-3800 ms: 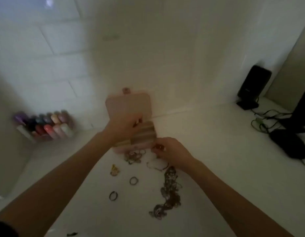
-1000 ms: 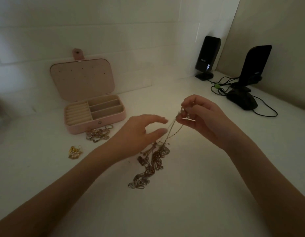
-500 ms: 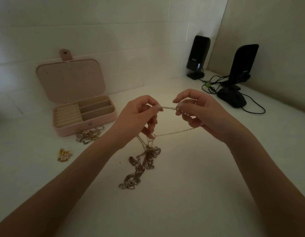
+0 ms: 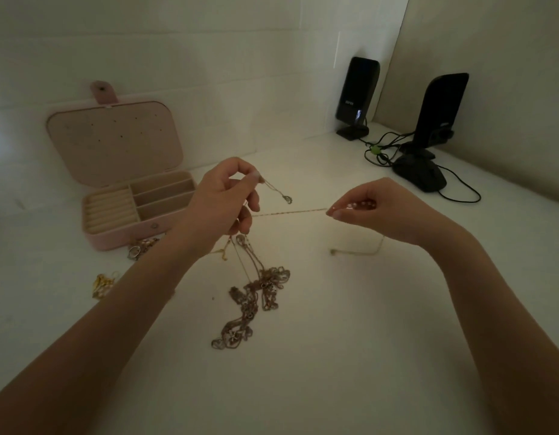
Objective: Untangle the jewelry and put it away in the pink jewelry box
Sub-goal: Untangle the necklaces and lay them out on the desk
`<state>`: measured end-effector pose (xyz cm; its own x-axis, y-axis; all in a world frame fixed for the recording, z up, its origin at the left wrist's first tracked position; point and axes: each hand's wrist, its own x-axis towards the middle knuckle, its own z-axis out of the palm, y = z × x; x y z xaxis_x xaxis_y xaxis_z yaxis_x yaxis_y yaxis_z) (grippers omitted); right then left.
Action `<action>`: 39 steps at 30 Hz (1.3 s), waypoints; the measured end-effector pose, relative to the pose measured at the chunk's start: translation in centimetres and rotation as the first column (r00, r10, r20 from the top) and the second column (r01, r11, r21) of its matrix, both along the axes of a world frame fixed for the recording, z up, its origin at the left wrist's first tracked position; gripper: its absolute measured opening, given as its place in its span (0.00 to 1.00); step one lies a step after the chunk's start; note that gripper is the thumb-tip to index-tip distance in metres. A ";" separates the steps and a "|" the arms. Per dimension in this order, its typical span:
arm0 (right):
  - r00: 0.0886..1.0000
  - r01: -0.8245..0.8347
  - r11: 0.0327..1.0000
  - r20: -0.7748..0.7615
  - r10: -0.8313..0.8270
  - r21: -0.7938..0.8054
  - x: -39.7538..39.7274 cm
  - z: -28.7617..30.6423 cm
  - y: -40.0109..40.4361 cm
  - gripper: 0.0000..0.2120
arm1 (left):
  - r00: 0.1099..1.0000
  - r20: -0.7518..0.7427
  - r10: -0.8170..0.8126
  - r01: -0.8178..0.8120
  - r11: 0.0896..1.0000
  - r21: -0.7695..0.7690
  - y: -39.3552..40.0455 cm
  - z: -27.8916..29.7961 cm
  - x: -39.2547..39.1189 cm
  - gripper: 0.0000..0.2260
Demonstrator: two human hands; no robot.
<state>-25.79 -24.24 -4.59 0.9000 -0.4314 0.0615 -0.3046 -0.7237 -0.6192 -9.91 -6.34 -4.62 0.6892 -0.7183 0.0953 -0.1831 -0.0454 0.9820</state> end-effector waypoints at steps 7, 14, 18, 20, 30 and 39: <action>0.988 0.036 0.981 0.141 -0.064 0.192 -0.2 0.4 0.1 0.10 | 0.999 0.029 -0.018 0.016 0.997 0.070 -0.1 -0.5 0.0 0.08; 0.965 -0.075 0.818 0.248 -0.084 0.570 -0.3 0.6 -0.2 0.14 | 0.979 0.154 -0.133 0.101 0.975 0.196 0.1 -1.5 -0.5 0.06; 0.948 -0.119 0.767 0.303 -0.101 0.630 -0.3 0.6 -0.4 0.14 | 0.928 0.320 -0.190 0.092 0.950 0.298 0.1 -1.9 -1.4 0.04; 0.944 -0.142 0.765 0.318 -0.086 0.628 -0.3 0.6 -0.3 0.14 | 0.856 0.475 -0.203 0.024 0.934 0.356 0.2 -1.9 -1.6 0.03; 0.964 -0.219 0.919 0.216 0.153 0.328 -0.6 2.2 1.0 0.11 | 0.811 0.529 -0.248 0.105 0.953 0.285 -1.0 -0.3 -2.8 0.24; 0.944 -0.149 0.964 0.321 0.072 0.220 -0.8 4.4 1.4 0.05 | 0.878 0.072 -0.474 0.473 0.881 0.030 -5.1 0.3 -5.6 0.13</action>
<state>-26.62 -22.82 -0.22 0.8961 -0.3665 0.2503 0.0013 -0.5618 -0.8273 -15.54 -11.45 -4.31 0.2576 -0.9583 0.1234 -0.2582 0.0547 0.9645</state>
